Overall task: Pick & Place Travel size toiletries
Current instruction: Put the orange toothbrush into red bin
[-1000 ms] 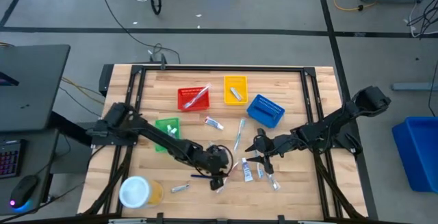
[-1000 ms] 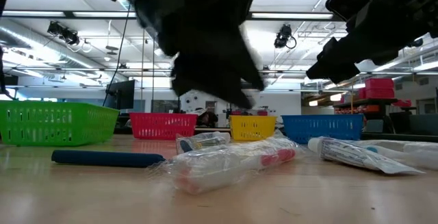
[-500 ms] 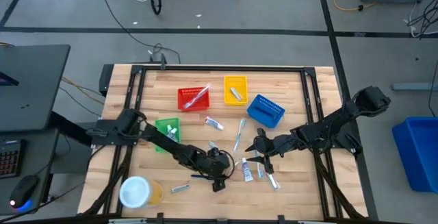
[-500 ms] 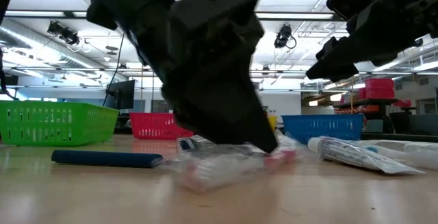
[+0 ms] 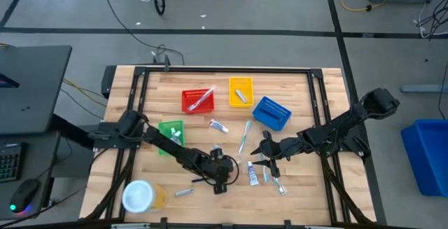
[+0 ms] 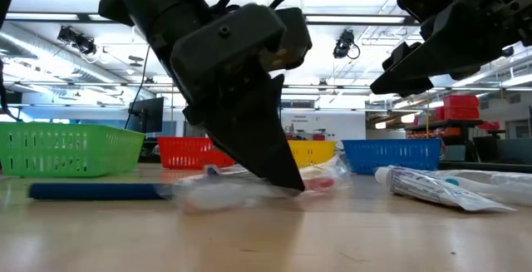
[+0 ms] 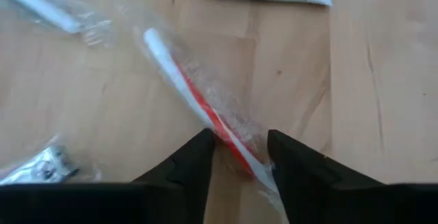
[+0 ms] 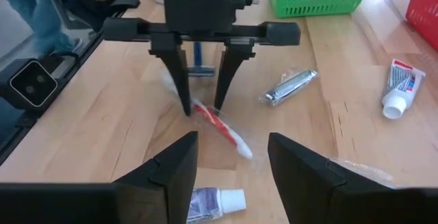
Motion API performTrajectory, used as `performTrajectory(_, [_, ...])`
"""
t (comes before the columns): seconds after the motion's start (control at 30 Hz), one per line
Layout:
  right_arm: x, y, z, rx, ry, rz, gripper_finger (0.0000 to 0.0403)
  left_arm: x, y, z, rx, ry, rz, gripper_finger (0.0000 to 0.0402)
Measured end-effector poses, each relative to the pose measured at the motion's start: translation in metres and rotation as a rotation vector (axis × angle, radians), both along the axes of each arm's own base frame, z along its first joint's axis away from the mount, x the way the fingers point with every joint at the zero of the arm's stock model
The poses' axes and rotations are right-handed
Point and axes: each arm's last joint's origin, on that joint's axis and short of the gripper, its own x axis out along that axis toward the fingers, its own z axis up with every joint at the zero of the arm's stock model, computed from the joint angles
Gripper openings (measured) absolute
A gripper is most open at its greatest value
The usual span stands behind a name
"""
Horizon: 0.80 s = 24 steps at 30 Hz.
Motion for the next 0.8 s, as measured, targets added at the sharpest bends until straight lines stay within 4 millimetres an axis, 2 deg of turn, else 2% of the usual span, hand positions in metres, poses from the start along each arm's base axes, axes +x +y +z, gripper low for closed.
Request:
performTrajectory(0.5, [0.0,0.0,0.0,0.011,0.004,-0.006,0.0185,0.002,0.008,0.011,-0.112,0.006,0.119,0.0036])
performTrajectory(0.63, [0.0,0.0,-0.001,0.037,0.014,-0.021,0.0183,-0.001,0.012,0.038,-0.146,-0.047,0.162,0.0029])
performTrajectory(0.8, [0.0,0.0,-0.001,0.062,0.025,-0.036,0.0182,-0.021,0.03,0.086,0.01,-0.093,0.254,0.0031])
